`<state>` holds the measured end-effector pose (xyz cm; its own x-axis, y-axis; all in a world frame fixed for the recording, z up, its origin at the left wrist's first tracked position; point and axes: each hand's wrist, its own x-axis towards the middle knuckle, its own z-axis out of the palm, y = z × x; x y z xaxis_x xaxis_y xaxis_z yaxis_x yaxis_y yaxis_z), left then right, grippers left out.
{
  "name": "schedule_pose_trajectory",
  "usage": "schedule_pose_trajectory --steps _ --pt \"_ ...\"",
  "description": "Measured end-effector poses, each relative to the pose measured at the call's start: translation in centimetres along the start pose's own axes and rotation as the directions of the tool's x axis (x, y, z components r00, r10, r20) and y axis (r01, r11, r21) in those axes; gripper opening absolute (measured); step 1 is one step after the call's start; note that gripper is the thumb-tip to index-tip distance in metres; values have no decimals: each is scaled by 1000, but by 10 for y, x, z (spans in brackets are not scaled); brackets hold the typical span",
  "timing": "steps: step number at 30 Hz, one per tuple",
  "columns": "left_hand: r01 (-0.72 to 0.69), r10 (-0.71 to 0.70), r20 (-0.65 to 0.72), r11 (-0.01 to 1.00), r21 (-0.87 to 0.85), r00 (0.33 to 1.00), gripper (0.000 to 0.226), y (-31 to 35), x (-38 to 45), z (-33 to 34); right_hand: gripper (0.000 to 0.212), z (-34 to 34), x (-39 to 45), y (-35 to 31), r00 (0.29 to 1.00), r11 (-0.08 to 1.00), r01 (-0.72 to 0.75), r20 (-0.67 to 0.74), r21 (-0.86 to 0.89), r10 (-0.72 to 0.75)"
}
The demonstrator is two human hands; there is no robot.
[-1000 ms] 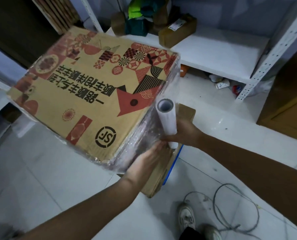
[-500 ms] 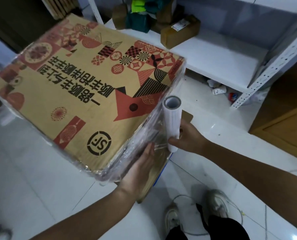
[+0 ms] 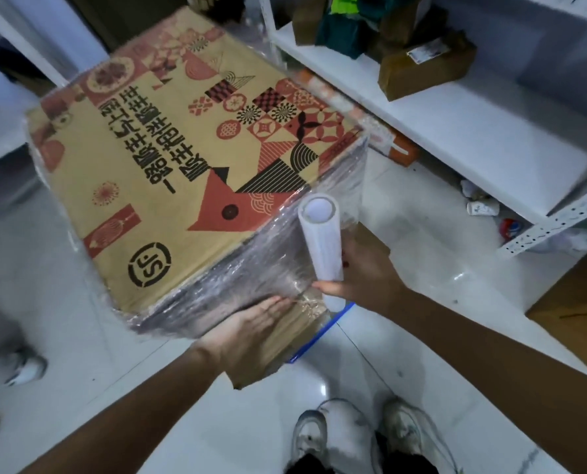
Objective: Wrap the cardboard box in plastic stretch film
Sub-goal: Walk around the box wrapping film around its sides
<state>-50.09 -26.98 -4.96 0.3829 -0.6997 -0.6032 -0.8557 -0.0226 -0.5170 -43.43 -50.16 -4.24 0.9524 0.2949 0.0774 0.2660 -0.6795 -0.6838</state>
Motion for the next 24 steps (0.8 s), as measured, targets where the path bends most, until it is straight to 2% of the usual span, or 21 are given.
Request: schedule_pose_trajectory --steps 4,7,10,12,14,16,17,20,24 --pt "40 -46 67 995 90 997 59 -5 -1 -9 53 -9 0 18 998 999 48 35 0 -48" --pt "46 -57 87 992 121 995 72 -7 -1 -12 41 -4 1 24 995 994 103 -12 39 -102" --pt "26 -42 199 996 84 979 78 -9 -2 -17 41 7 -2 18 993 960 -76 106 269 49" --pt "15 -36 236 996 89 971 76 -8 -2 -18 51 13 -4 13 983 911 -162 141 379 117" --pt "1 -33 239 991 134 970 74 -8 -2 -17 64 13 -4 10 992 923 -120 12 366 125" --pt "-14 -30 224 981 193 974 74 -8 -3 -18 66 8 -2 6 990 962 -14 -132 274 52" --pt "-17 -29 216 978 209 976 74 -8 -4 -18 65 5 -2 7 989 970 23 -148 244 14" --pt "-3 -49 204 969 247 978 73 -8 -5 -20 62 -7 -3 11 997 967 72 -46 244 -63" --pt "25 -70 183 972 233 981 76 -8 -6 -20 52 -22 2 18 995 970 -2 93 245 -21"
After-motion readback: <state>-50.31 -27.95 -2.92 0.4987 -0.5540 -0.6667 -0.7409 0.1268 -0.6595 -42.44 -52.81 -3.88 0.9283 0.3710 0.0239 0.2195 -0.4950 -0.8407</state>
